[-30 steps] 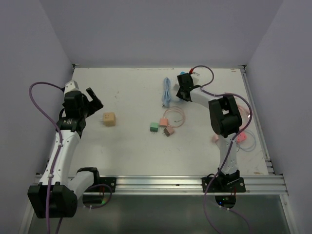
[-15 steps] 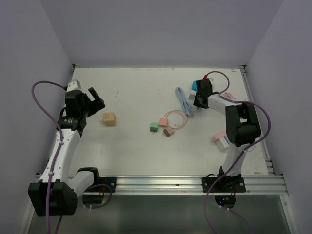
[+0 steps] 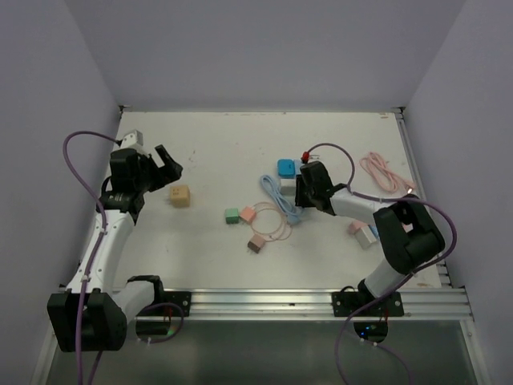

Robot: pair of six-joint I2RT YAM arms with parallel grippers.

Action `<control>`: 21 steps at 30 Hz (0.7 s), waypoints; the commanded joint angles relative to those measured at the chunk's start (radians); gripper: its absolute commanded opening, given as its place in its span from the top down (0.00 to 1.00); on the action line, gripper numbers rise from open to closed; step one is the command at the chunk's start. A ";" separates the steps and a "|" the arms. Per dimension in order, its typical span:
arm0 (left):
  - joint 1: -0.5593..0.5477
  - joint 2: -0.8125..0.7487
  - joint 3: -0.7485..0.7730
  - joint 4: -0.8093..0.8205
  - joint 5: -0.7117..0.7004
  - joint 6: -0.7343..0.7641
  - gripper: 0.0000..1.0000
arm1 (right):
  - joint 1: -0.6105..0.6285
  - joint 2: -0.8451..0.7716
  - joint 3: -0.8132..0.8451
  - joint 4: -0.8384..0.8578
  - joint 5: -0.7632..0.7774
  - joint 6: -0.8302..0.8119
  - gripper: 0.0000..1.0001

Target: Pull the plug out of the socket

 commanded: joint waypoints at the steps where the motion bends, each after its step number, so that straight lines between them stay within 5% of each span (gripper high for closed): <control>1: -0.014 0.010 -0.009 0.078 0.097 0.027 0.04 | 0.057 -0.061 -0.046 0.084 -0.098 0.024 1.00; 11: -0.217 0.049 -0.005 0.090 0.108 -0.069 0.04 | 0.065 -0.183 -0.123 0.272 -0.091 0.031 1.00; 21: -0.466 0.153 -0.021 0.280 0.034 -0.276 0.01 | 0.060 -0.315 -0.256 0.455 -0.128 0.022 1.00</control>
